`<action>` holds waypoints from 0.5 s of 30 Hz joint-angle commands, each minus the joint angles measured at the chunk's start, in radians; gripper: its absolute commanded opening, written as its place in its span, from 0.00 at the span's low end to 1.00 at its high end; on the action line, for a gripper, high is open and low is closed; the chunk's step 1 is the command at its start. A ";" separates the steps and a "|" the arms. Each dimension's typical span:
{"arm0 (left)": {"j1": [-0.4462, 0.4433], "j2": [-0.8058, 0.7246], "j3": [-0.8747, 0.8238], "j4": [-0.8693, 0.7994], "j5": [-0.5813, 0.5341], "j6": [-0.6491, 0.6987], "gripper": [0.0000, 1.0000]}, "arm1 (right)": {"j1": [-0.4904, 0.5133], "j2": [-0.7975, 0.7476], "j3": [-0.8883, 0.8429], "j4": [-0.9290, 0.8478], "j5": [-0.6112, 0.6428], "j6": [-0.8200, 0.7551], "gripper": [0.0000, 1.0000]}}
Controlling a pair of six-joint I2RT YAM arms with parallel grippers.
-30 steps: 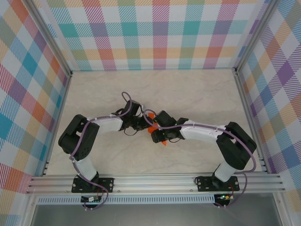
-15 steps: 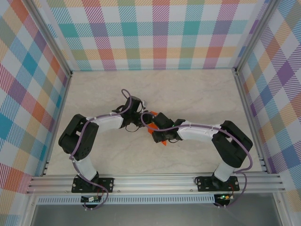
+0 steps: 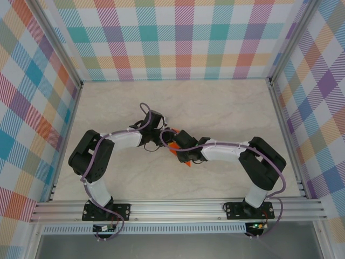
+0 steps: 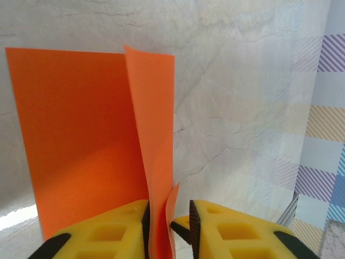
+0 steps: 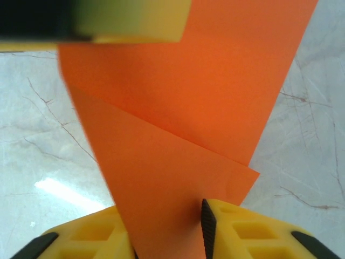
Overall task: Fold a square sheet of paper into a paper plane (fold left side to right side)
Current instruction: Fourth fold the wing at the center of the table.
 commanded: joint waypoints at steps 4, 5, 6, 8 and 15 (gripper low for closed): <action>-0.001 -0.013 0.043 -0.066 -0.007 0.036 0.37 | 0.008 0.017 -0.013 0.019 -0.007 0.011 0.27; 0.003 -0.019 0.045 -0.075 -0.007 0.040 0.39 | 0.008 0.021 -0.015 0.018 -0.009 0.014 0.26; 0.007 -0.025 0.048 -0.078 -0.007 0.043 0.41 | 0.008 0.023 -0.017 0.017 -0.010 0.017 0.25; 0.020 -0.038 0.051 -0.092 -0.006 0.051 0.48 | 0.008 0.022 -0.025 0.026 -0.019 0.024 0.23; 0.073 -0.073 0.066 -0.143 -0.010 0.063 0.64 | 0.008 0.025 -0.036 0.042 -0.045 0.031 0.19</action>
